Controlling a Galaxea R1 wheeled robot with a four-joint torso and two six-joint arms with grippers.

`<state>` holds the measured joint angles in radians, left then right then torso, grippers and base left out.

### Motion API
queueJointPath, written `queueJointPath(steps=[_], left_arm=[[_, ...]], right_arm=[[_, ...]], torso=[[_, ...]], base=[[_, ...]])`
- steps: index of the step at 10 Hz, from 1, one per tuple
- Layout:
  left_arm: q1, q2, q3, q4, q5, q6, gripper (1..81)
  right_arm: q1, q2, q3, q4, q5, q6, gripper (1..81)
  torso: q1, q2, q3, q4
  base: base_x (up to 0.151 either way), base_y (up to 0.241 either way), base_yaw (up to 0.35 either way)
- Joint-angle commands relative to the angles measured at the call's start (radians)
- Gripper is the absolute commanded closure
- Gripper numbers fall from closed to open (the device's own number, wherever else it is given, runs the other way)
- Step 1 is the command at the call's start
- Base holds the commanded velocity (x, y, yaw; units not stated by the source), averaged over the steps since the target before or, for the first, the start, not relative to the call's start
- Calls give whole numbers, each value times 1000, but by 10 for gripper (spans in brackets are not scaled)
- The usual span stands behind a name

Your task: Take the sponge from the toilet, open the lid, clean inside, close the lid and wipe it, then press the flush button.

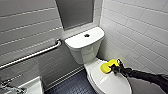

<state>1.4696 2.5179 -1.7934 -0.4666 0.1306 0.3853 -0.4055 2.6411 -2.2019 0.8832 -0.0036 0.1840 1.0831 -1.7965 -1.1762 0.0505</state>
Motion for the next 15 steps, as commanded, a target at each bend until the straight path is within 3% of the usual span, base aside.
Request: queueJointPath(steps=[1, 10, 15], left_arm=[[15, -23, 22, 0, 110, 3, 10], [21, -30, 26, 0, 110, 3, 10], [19, -30, 29, 2, 110, 10, 10]], right_arm=[[-20, -209, 343, 40, 210, 63, 811], [-256, -451, 648, 28, 450, 106, 811], [-448, -536, 844, -82, 554, 104, 811]], torso=[[0, 0, 0, 0], [0, 0, 0, 0], [0, 0, 0, 0]], base=[[0, 0, 0], [0, 0, 0], [0, 0, 0]])
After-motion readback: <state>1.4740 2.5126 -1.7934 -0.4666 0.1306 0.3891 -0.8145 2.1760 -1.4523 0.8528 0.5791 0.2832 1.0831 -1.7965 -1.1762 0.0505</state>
